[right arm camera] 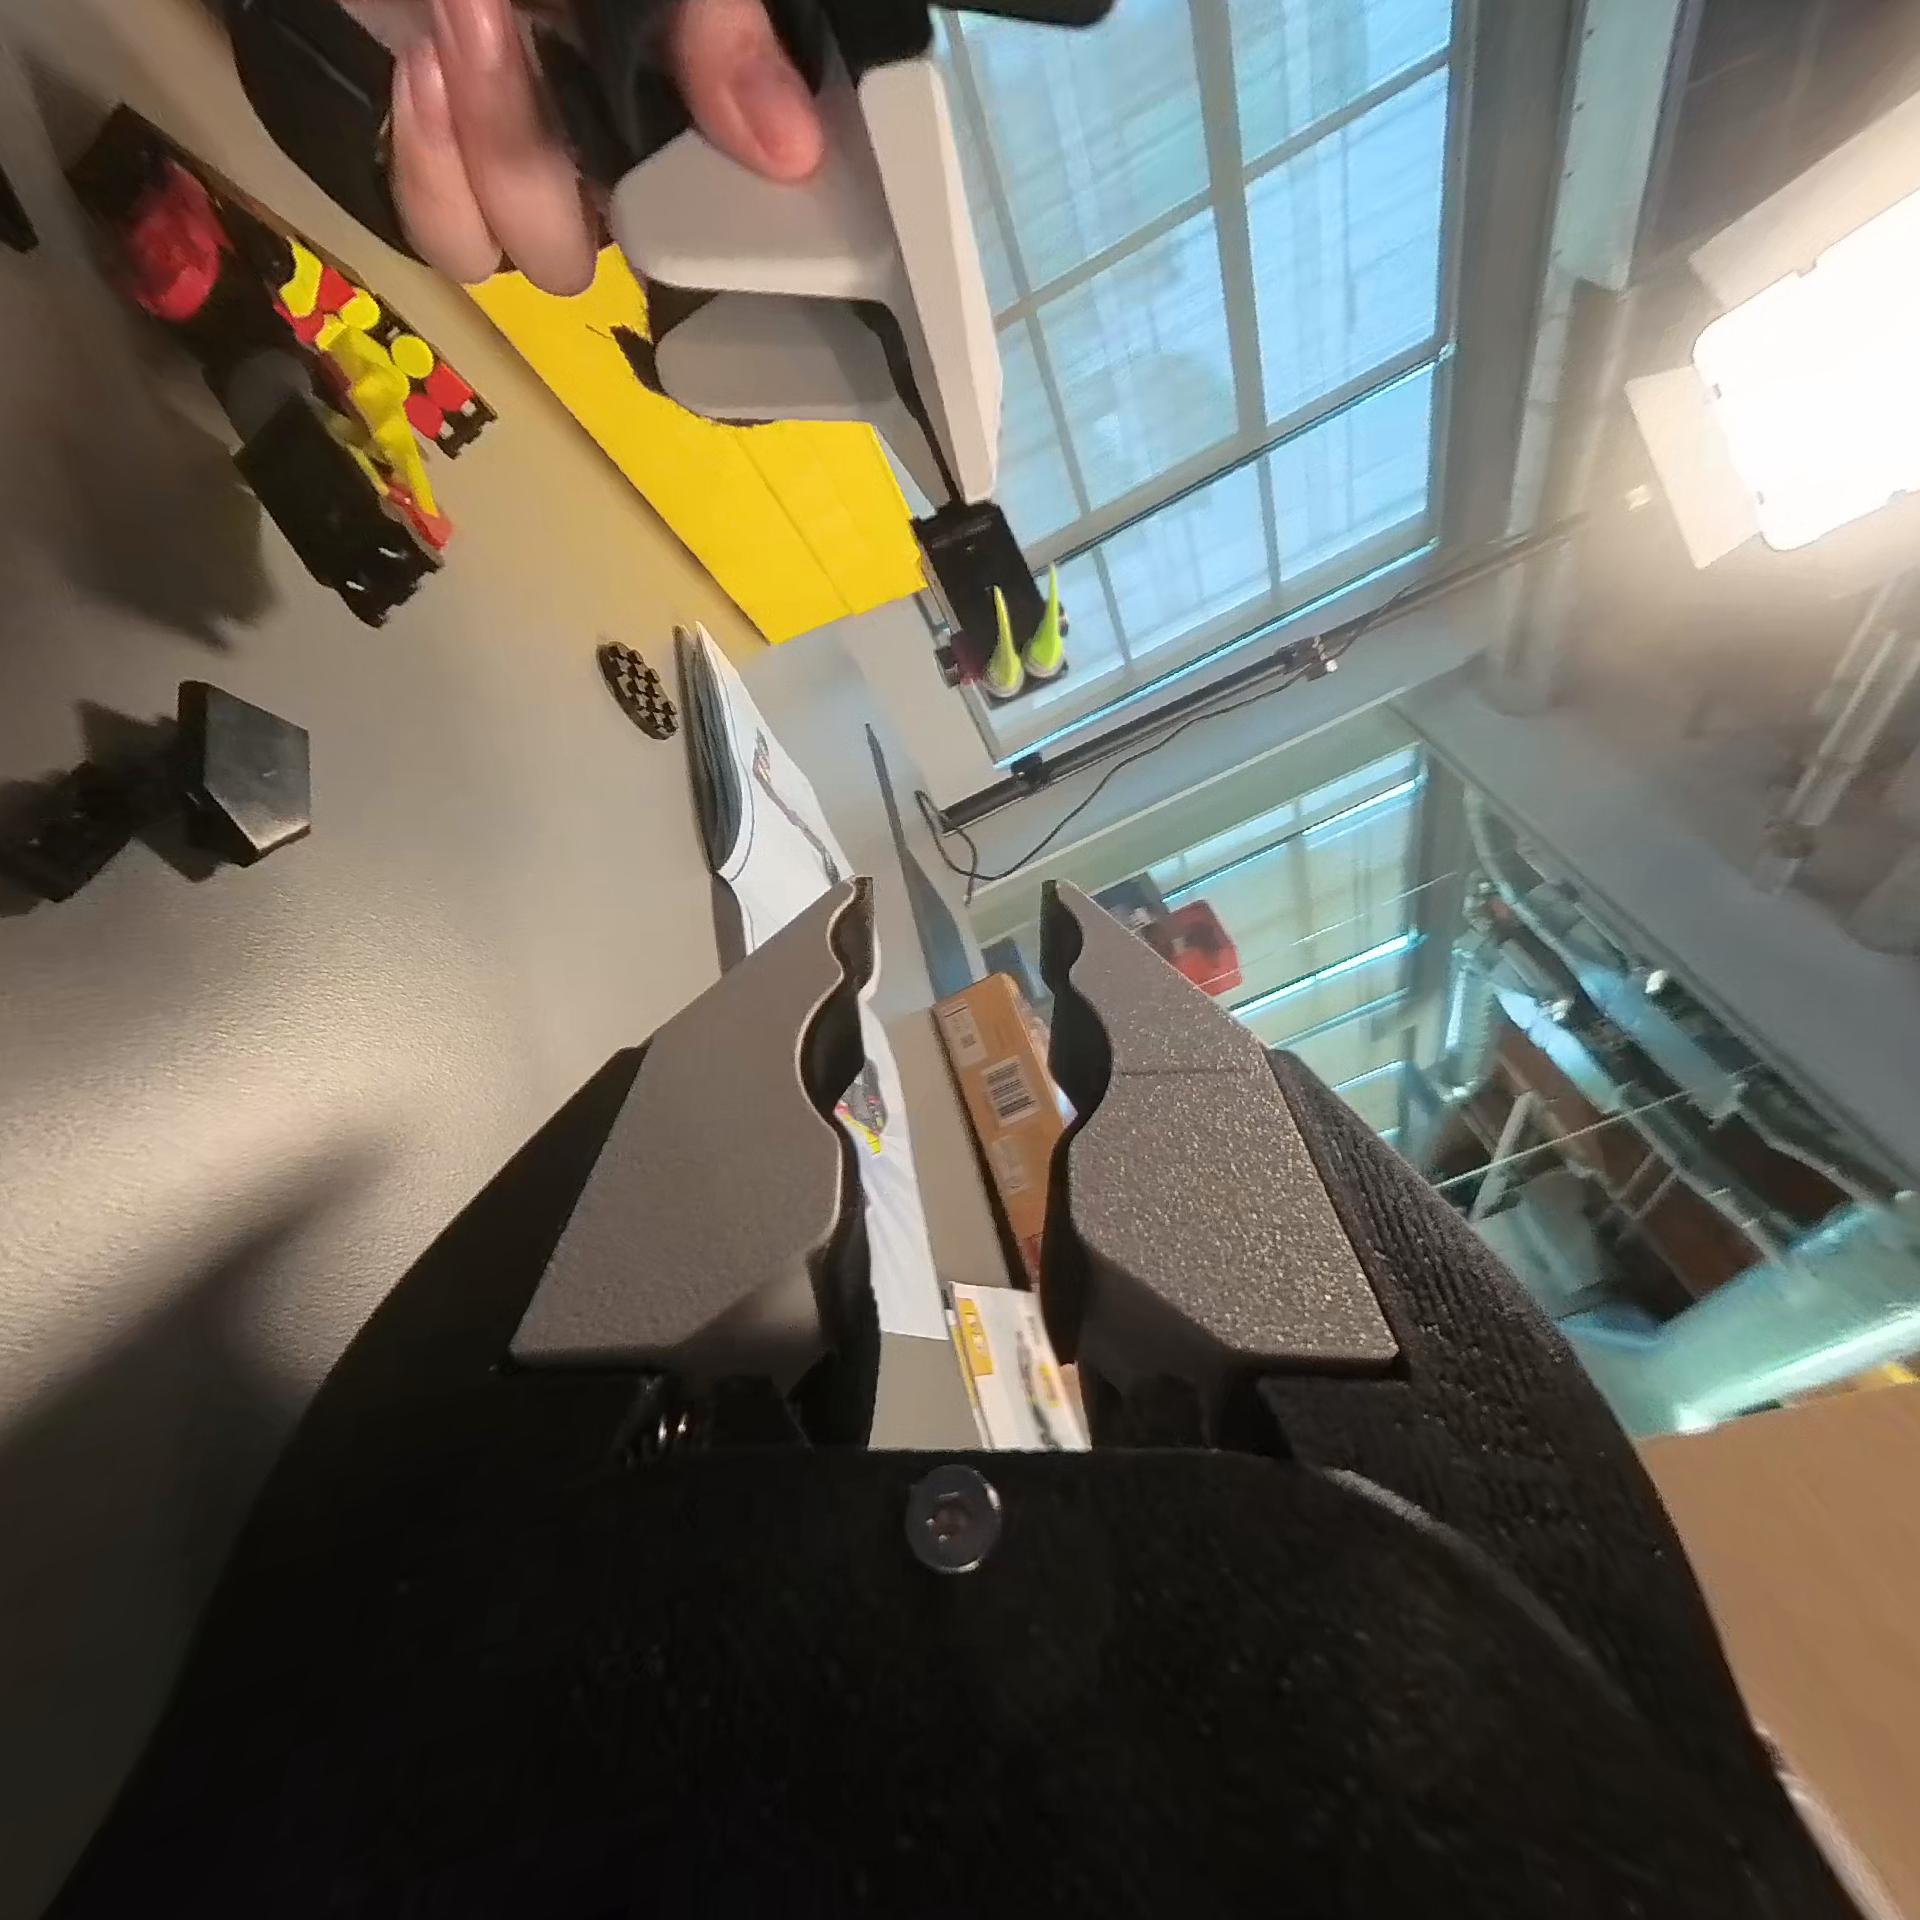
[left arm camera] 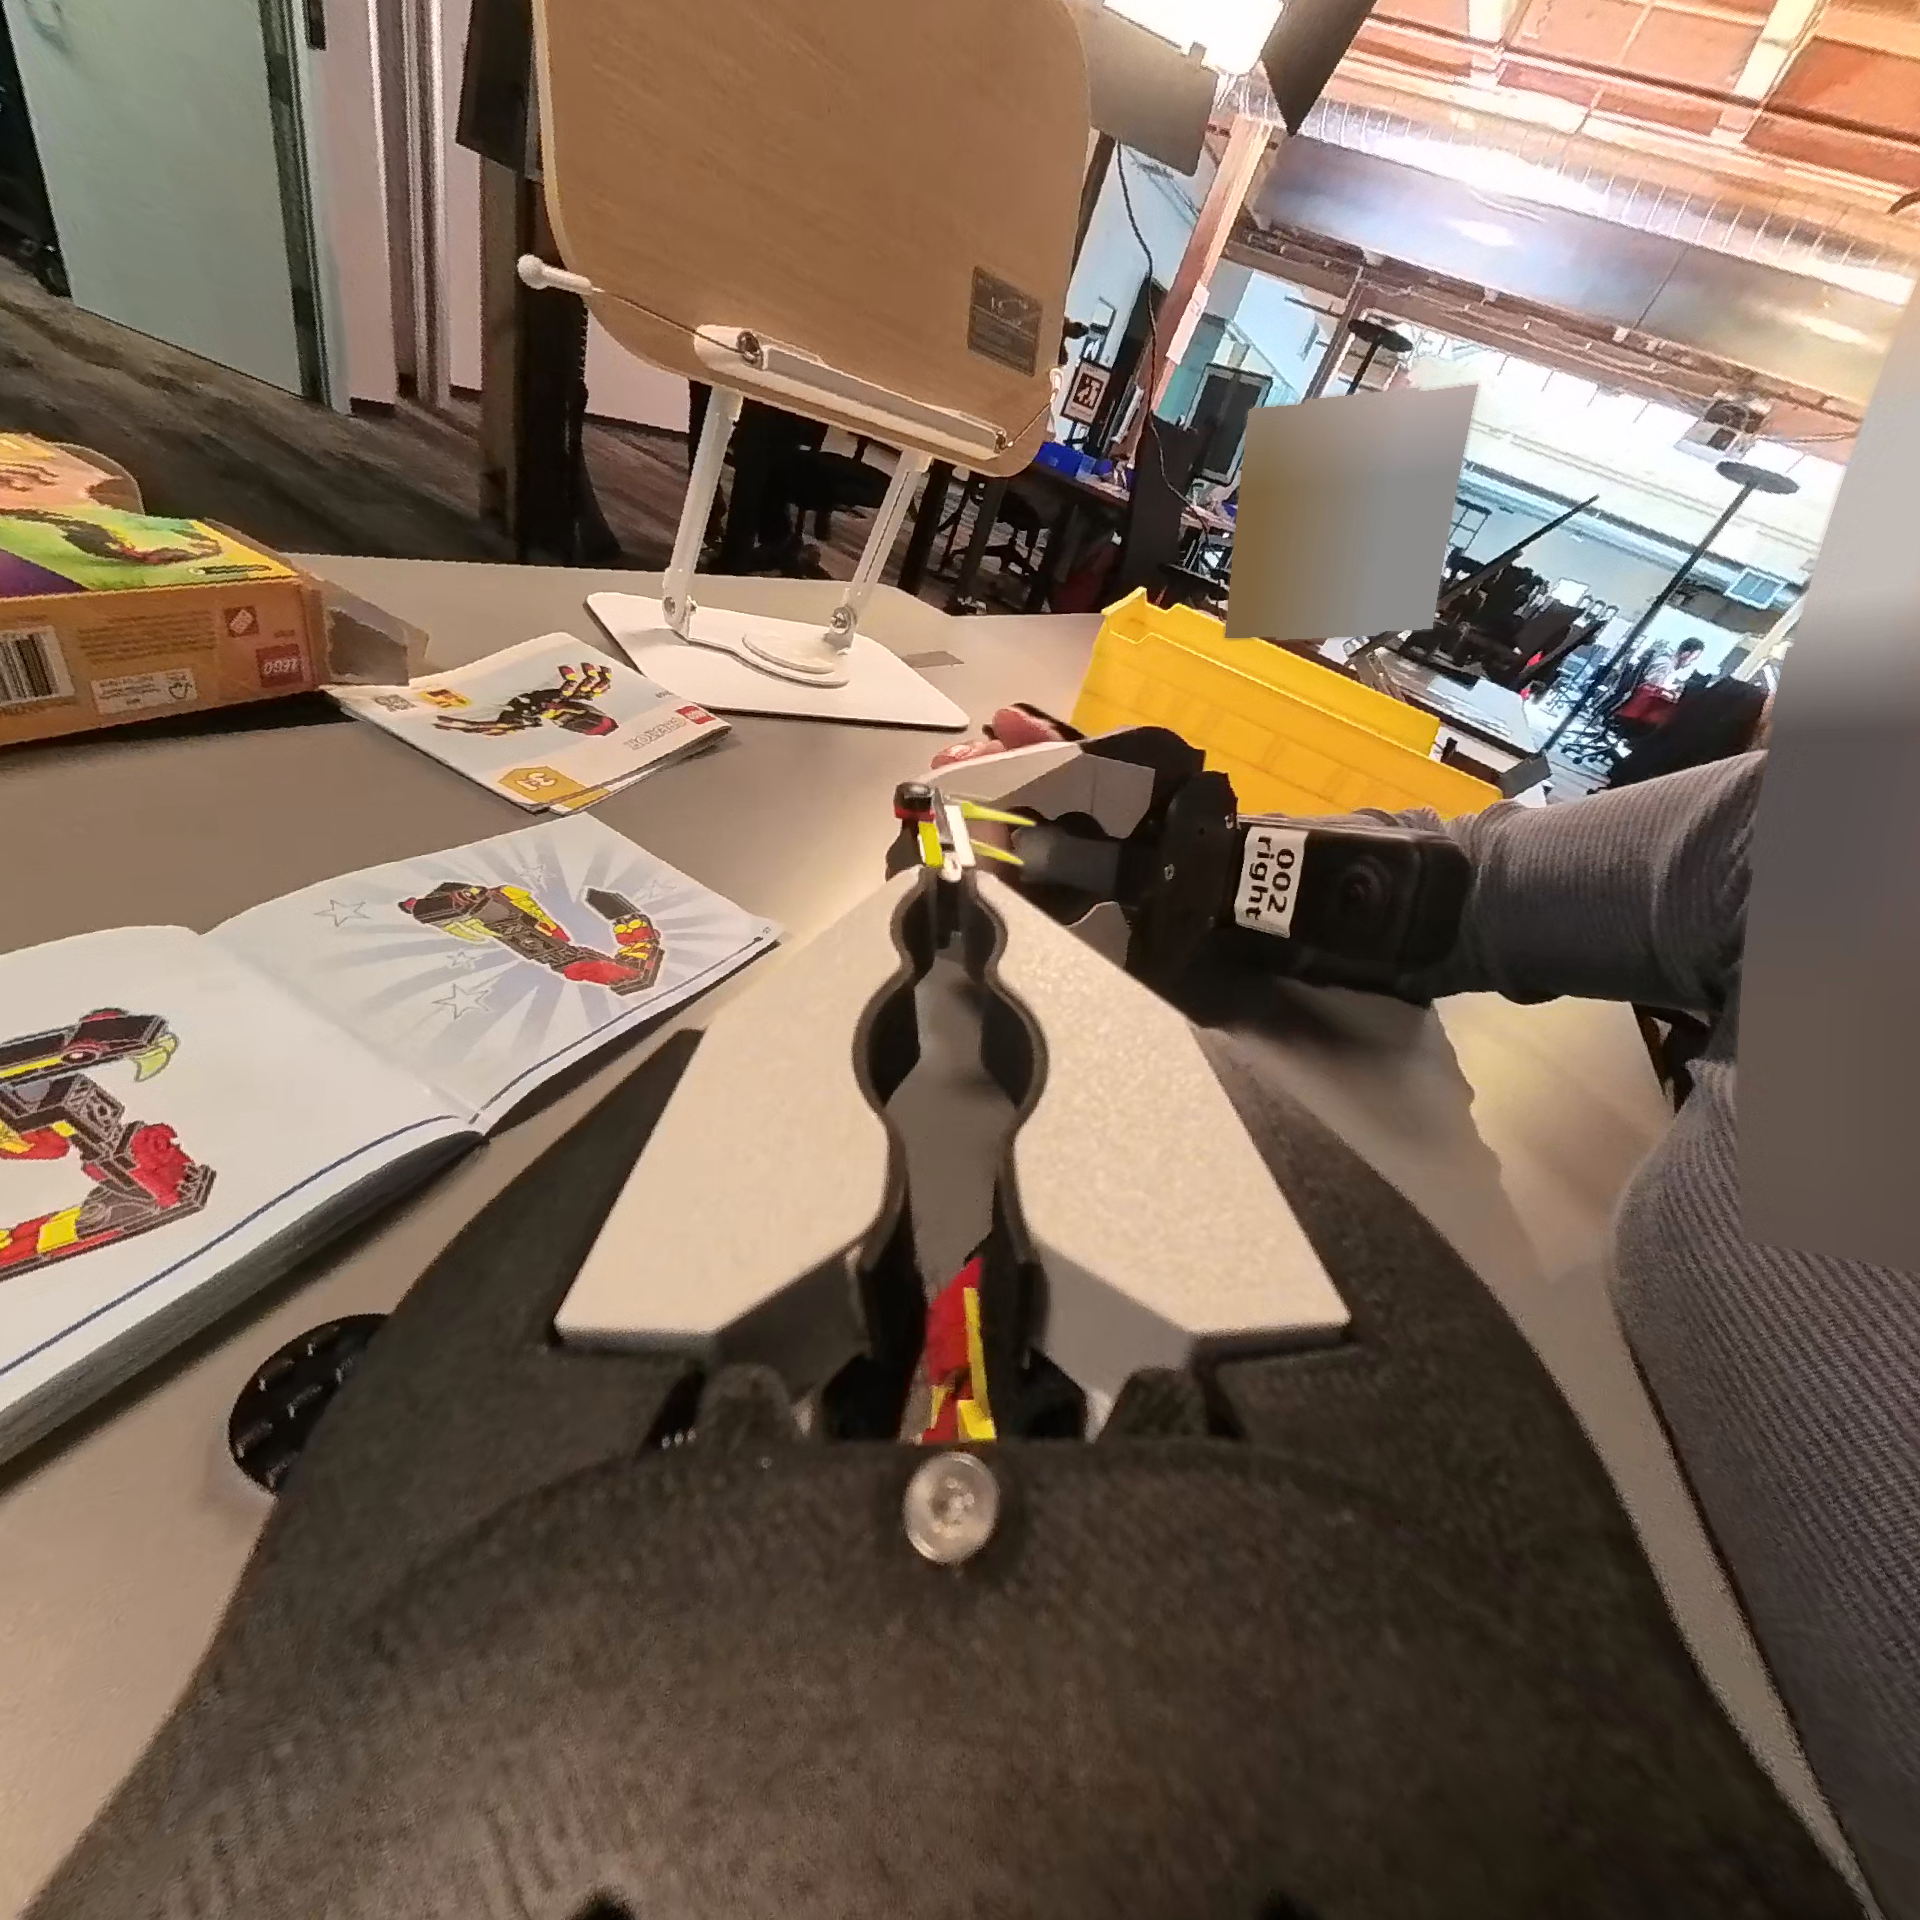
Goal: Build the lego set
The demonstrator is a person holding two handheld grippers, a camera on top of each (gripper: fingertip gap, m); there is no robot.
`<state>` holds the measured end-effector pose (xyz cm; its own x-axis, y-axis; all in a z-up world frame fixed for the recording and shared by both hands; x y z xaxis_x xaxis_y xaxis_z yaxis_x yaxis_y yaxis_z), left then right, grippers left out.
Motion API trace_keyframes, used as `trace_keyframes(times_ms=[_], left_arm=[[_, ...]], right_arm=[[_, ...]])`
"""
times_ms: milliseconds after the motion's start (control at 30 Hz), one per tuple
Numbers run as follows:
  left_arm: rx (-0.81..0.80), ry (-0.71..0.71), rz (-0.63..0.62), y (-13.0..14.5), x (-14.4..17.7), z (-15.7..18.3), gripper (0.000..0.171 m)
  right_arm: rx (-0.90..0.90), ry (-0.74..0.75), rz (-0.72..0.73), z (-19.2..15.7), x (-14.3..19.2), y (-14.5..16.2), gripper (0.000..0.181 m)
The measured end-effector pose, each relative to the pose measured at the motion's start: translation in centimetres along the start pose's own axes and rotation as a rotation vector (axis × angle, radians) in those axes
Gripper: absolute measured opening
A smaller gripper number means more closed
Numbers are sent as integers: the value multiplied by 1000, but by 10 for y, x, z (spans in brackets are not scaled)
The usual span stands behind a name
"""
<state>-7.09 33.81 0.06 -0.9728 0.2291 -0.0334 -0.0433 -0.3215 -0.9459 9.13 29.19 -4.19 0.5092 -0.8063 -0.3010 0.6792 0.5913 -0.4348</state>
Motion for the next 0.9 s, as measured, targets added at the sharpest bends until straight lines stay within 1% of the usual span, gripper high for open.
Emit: trace_keyframes(times_ms=[167, 300, 433, 533, 600, 700, 900], left_arm=[[-32, -14, -27, 1, -1, 1, 3], [-132, -85, -134, 7, -3, -1, 3], [-282, -178, -284, 16, -8, -3, 3], [-382, -236, -359, 21, -14, 0, 3], [-477, -293, -403, 23, -18, 2, 3], [-628, -356, -455, 27, -25, 8, 3], [-928, -447, -547, 36, -26, 9, 3]], right_arm=[[-62, -30, -16, 1, -1, 2, 30], [-94, -100, -31, -5, -1, 1, 35], [-112, -143, -27, -13, -2, -7, 39], [-68, -126, 2, -15, -1, -13, 39], [-20, -99, 18, -15, 0, -13, 38], [32, -67, 9, -12, 1, -6, 38], [55, -2, -79, -2, 0, 12, 37]])
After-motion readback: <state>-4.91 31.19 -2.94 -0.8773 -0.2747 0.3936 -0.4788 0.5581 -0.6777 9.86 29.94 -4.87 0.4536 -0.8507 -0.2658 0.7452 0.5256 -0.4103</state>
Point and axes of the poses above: each gripper's, where its closed fingertips meet, x back along the fingers, y out of its underside, z = x × y across the jaws, the point moved 7 cm from there along x, back along the fingers, and after that the axes turned 13 degrees about y, right-handed, at the moved point
